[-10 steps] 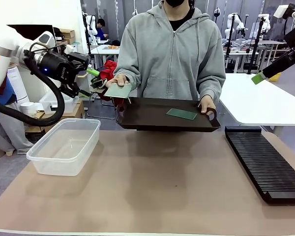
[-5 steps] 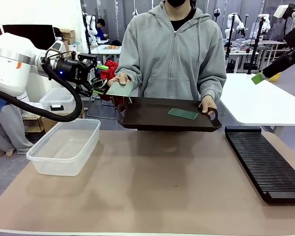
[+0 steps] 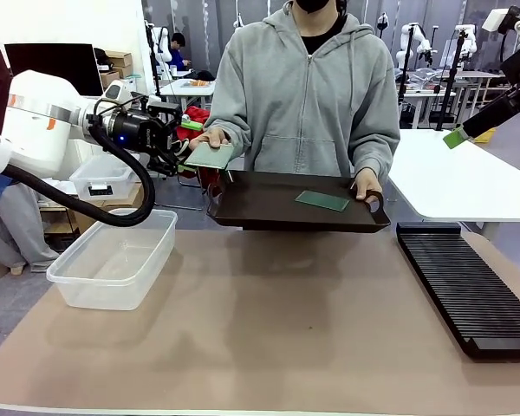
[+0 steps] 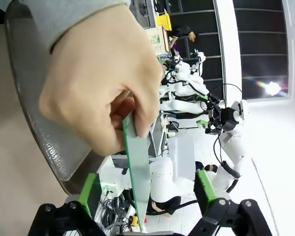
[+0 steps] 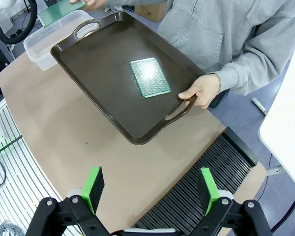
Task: Sort PCBs into racks and boxes based on the side picked up.
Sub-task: Pick up the Blank PCB handed by the Human.
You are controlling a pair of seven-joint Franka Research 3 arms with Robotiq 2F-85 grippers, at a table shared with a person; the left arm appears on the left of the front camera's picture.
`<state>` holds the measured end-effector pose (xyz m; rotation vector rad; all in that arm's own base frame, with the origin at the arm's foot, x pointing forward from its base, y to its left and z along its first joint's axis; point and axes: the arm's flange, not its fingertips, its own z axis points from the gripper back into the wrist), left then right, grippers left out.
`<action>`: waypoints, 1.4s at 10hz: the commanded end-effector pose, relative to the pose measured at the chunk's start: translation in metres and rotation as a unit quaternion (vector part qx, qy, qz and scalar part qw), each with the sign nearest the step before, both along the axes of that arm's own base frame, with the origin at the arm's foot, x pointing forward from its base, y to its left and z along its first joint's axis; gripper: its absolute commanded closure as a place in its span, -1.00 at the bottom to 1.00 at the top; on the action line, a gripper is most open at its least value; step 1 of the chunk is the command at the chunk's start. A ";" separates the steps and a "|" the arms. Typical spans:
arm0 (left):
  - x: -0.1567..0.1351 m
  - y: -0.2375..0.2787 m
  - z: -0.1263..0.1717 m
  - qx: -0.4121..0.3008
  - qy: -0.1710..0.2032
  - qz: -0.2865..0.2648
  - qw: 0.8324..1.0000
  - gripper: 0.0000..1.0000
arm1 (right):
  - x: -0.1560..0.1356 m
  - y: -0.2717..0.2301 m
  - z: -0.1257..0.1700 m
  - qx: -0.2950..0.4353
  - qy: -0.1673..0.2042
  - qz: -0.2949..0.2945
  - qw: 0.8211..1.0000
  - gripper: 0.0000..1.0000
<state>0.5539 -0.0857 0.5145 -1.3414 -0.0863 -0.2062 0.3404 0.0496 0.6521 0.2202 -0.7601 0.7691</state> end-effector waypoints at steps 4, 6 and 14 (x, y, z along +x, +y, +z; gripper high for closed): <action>0.003 0.000 0.001 -0.009 -0.032 -0.006 0.999 0.15 | 0.000 0.000 -0.001 0.000 0.001 -0.001 1.000 -1.00; 0.001 0.001 0.001 -0.013 -0.029 -0.010 0.999 1.00 | 0.000 0.000 -0.001 0.000 0.001 -0.001 1.000 -1.00; -0.003 0.004 -0.002 -0.020 -0.026 -0.022 0.999 1.00 | 0.000 0.000 -0.001 0.000 0.001 -0.001 1.000 -1.00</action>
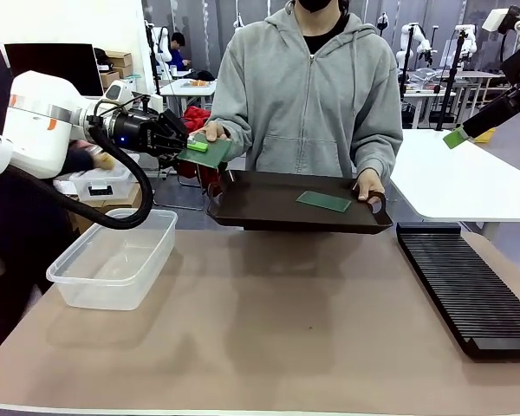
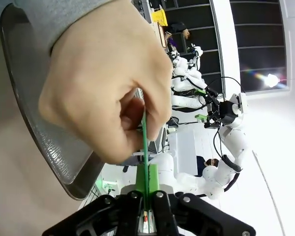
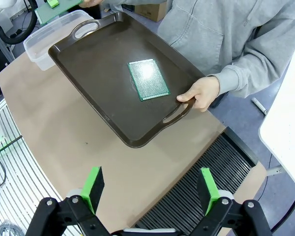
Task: Sort PCBs into racks and boxes based on the side picked up.
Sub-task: Pick up the Blank PCB handed by the Human, then if the short side of the Blank PCB is picked up, insert it into the PCB Rack ; if the long side is picked up, place it in the Organizing box.
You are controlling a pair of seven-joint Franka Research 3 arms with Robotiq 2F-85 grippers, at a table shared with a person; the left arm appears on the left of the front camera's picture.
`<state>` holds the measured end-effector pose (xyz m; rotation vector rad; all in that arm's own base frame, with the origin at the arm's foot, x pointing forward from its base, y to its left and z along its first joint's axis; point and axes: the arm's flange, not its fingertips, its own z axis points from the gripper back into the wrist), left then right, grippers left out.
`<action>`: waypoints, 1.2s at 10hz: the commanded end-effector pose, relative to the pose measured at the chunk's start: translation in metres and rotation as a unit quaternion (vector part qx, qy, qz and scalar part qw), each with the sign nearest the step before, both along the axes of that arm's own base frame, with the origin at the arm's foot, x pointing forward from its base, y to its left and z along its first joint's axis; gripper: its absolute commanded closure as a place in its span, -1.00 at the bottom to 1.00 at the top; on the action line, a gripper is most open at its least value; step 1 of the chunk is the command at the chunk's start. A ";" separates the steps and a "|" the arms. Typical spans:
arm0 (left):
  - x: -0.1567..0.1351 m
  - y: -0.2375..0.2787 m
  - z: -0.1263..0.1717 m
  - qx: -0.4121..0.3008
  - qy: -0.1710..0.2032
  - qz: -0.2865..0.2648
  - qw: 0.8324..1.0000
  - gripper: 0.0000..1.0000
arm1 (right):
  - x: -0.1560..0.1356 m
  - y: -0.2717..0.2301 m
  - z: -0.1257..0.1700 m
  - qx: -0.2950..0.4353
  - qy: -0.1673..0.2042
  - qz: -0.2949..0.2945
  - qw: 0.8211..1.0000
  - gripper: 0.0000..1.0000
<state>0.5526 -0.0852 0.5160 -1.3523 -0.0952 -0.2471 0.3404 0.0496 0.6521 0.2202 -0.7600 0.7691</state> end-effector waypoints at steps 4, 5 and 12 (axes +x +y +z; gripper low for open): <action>-0.003 0.005 -0.001 -0.010 -0.022 -0.005 1.000 1.00 | 0.000 0.000 -0.001 0.000 0.001 -0.001 1.000 -1.00; -0.004 0.005 -0.001 -0.008 -0.021 -0.004 1.000 1.00 | 0.000 0.000 -0.001 0.000 0.001 -0.001 1.000 -1.00; -0.001 0.002 0.000 -0.002 -0.007 -0.003 1.000 1.00 | 0.000 0.000 -0.001 0.000 0.001 -0.001 1.000 -1.00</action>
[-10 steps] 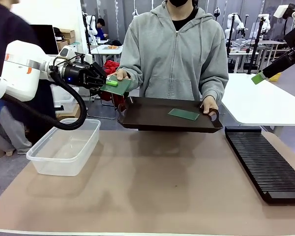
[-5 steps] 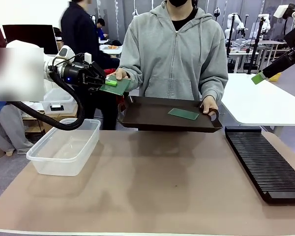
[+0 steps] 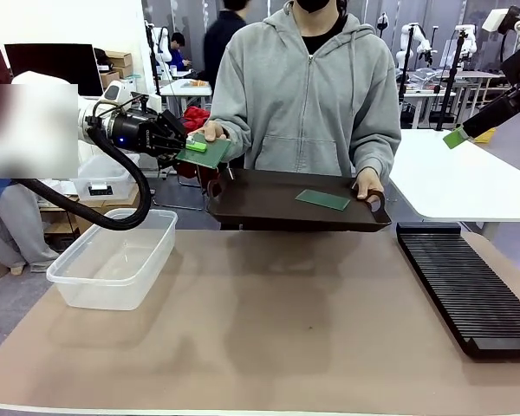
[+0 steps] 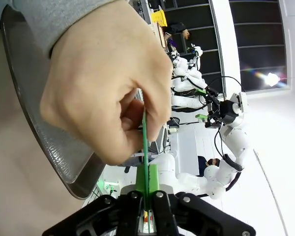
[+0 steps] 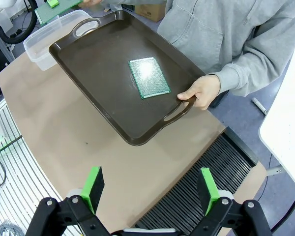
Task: Sort PCBs into racks and boxes based on the side picked up.
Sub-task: If the short side of the Blank PCB is picked up, insert it into the PCB Rack ; if the long side is picked up, place it in the Organizing box.
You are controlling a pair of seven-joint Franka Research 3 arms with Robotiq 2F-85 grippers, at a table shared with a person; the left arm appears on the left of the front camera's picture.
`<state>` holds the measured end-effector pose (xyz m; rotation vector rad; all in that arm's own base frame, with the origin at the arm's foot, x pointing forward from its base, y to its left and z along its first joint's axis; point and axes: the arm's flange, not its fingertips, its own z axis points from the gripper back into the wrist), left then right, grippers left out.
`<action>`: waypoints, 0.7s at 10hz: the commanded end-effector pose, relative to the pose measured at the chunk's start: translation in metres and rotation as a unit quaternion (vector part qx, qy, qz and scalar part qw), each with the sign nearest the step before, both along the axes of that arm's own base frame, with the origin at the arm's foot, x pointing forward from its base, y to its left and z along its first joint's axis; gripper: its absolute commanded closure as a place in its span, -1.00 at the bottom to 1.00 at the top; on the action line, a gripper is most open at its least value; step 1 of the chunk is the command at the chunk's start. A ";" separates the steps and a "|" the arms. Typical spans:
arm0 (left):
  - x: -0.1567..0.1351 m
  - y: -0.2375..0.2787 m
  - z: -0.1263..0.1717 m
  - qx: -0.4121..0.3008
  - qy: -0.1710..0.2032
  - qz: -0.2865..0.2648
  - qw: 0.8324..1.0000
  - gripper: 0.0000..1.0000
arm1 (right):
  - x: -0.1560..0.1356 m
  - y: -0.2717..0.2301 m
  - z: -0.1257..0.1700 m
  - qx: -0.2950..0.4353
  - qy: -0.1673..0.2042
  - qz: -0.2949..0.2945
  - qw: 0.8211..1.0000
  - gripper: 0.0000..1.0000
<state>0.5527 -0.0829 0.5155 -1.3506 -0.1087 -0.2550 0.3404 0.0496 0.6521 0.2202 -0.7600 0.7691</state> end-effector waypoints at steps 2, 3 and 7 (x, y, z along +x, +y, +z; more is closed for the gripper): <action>-0.001 0.000 0.001 -0.002 0.000 -0.004 1.000 1.00 | 0.000 0.000 -0.001 0.000 0.001 -0.001 1.000 -1.00; -0.001 0.000 0.001 -0.002 0.000 -0.004 1.000 1.00 | 0.000 0.000 -0.001 0.000 0.001 -0.001 1.000 -1.00; -0.001 0.000 0.001 -0.002 0.000 -0.004 1.000 1.00 | 0.000 0.000 -0.001 0.000 0.001 -0.001 1.000 -1.00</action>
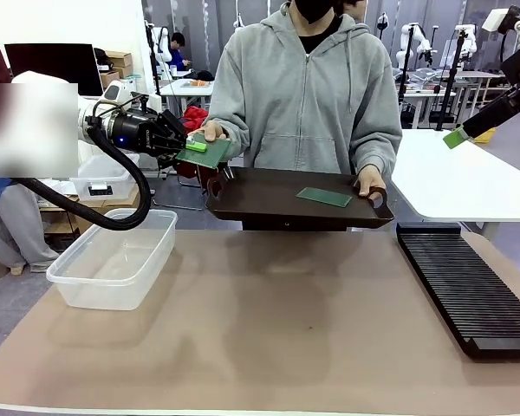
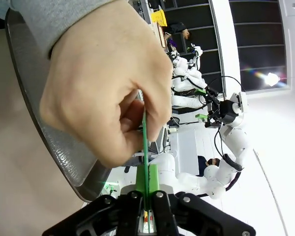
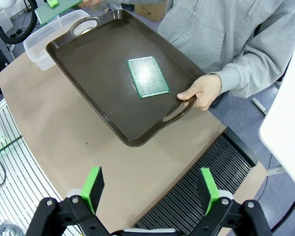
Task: Sort PCBs into racks and boxes based on the side picked up.
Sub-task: If the short side of the Blank PCB is picked up, insert it into the PCB Rack ; if the long side is picked up, place it in the Organizing box.
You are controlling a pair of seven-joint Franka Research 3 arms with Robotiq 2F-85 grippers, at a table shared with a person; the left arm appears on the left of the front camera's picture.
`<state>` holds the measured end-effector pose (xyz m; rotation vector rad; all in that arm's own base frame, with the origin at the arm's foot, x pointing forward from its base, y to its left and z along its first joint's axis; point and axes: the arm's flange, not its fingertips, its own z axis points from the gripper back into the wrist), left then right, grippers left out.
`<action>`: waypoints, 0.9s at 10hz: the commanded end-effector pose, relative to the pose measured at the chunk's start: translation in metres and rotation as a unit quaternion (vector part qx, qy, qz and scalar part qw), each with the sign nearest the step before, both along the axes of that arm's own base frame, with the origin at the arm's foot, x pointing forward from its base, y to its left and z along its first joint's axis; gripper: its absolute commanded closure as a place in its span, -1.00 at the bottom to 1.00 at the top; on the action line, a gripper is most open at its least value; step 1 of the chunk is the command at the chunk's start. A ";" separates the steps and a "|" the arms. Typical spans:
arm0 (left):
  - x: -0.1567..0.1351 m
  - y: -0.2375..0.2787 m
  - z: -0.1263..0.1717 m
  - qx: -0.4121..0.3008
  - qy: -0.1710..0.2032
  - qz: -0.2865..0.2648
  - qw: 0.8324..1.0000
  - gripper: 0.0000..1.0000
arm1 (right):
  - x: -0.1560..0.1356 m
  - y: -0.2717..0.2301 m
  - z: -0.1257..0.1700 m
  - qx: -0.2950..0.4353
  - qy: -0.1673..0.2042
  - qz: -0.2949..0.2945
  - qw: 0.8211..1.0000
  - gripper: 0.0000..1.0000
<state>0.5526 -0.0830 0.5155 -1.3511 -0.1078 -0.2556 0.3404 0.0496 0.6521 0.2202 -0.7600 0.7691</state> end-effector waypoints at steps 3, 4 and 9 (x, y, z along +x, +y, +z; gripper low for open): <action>0.000 0.000 0.001 -0.002 0.000 -0.003 1.000 1.00 | 0.000 0.000 -0.001 0.000 0.001 -0.001 1.000 -1.00; 0.000 0.000 0.001 -0.002 0.000 -0.003 1.000 1.00 | 0.000 0.000 -0.001 0.000 0.001 -0.001 1.000 -1.00; 0.000 0.000 0.001 -0.002 0.000 -0.003 1.000 1.00 | 0.000 0.000 -0.001 0.000 0.001 -0.001 1.000 -1.00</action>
